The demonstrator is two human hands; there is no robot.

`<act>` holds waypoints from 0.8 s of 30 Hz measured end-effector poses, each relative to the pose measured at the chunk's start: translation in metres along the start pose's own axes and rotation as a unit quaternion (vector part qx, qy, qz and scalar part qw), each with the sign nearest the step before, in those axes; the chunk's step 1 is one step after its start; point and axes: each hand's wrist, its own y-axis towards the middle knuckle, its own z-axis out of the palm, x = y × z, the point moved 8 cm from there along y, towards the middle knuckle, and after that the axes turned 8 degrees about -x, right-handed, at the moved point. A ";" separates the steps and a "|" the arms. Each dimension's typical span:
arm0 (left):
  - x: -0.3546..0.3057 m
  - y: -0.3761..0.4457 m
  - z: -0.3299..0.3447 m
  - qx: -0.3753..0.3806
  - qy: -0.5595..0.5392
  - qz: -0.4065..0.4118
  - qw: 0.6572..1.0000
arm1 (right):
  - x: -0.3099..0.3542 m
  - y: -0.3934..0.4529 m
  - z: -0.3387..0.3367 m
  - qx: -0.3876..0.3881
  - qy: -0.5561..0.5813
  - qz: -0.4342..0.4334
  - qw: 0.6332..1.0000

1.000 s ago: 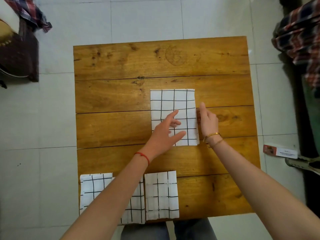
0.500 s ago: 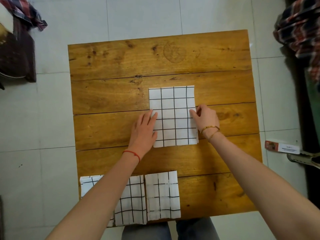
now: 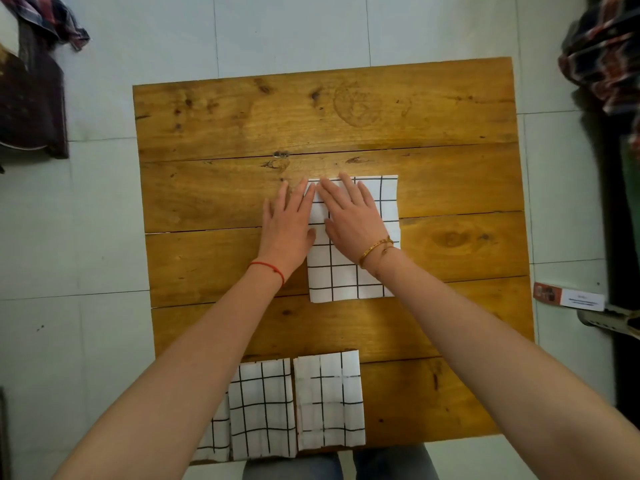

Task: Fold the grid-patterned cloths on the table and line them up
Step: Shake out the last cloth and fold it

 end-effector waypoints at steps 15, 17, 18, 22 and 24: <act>0.005 0.007 0.016 0.026 0.056 0.002 0.998 | -0.068 -0.029 0.010 0.024 -0.058 0.117 0.991; 0.006 0.007 0.016 0.025 0.056 0.003 0.998 | -0.091 -0.039 0.006 0.011 -0.048 0.158 0.986; 0.006 0.007 0.016 0.025 0.055 0.004 0.998 | -0.098 -0.043 0.005 0.010 -0.046 0.166 0.985; 0.005 0.006 0.016 0.027 0.049 0.005 0.998 | -0.102 -0.044 0.000 0.001 -0.051 0.154 0.987; 0.005 0.006 0.016 0.025 0.045 0.007 0.999 | -0.095 -0.039 -0.009 -0.017 -0.049 0.146 0.988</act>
